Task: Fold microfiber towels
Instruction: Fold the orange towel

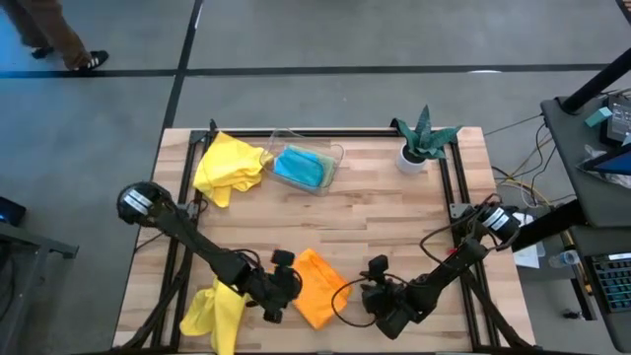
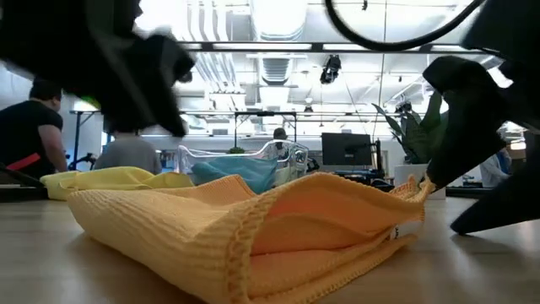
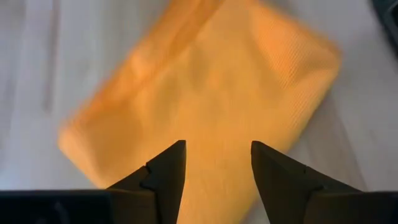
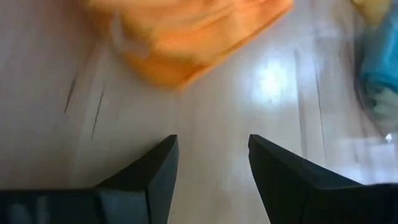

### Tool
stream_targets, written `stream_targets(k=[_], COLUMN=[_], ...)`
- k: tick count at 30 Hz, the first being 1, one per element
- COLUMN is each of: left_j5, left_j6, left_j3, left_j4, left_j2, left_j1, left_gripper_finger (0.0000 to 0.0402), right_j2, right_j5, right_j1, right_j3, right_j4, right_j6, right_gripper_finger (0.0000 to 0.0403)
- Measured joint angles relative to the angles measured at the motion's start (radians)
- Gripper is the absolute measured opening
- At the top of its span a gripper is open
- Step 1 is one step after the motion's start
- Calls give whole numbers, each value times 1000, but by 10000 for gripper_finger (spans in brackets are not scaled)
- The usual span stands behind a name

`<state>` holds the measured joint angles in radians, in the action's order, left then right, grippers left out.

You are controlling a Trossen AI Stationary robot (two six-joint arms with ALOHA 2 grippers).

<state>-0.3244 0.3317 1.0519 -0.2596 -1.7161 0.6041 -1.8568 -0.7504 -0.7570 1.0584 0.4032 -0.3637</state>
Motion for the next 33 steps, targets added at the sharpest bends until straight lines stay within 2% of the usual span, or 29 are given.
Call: stream_targets(k=[6, 11, 15, 19, 22, 26, 33], left_j5=[94, 84, 58, 5, -22, -36, -78], left_j6=[265, 366, 367, 314, 263, 175, 24], left_j3=[-129, -181, -186, -188, -191, -191, -191], left_j4=[6, 25, 21, 7, 2, 5, 15], left_j2=[-10, -6, -7, -8, -9, -10, -11], left_j1=[35, 64, 66, 47, 18, -36, -144], left_gripper_finger=[166, 166, 166, 166, 166, 166, 166], right_j2=[7, 5, -7, -7, -7, -7, -12], right_j5=[-62, 3, 91, 126, 136, 211, 228], right_j1=[31, 108, 156, 165, 155, 144, 134], right_j3=[15, 21, 21, 22, 34, 34, 34], right_j4=[-5, -1, -9, -41, -74, -160, -265], right_j6=[-113, -141, -138, -104, -86, -73, -44], right_gripper_finger=[165, 102, 50, 15, 10, 9, 9])
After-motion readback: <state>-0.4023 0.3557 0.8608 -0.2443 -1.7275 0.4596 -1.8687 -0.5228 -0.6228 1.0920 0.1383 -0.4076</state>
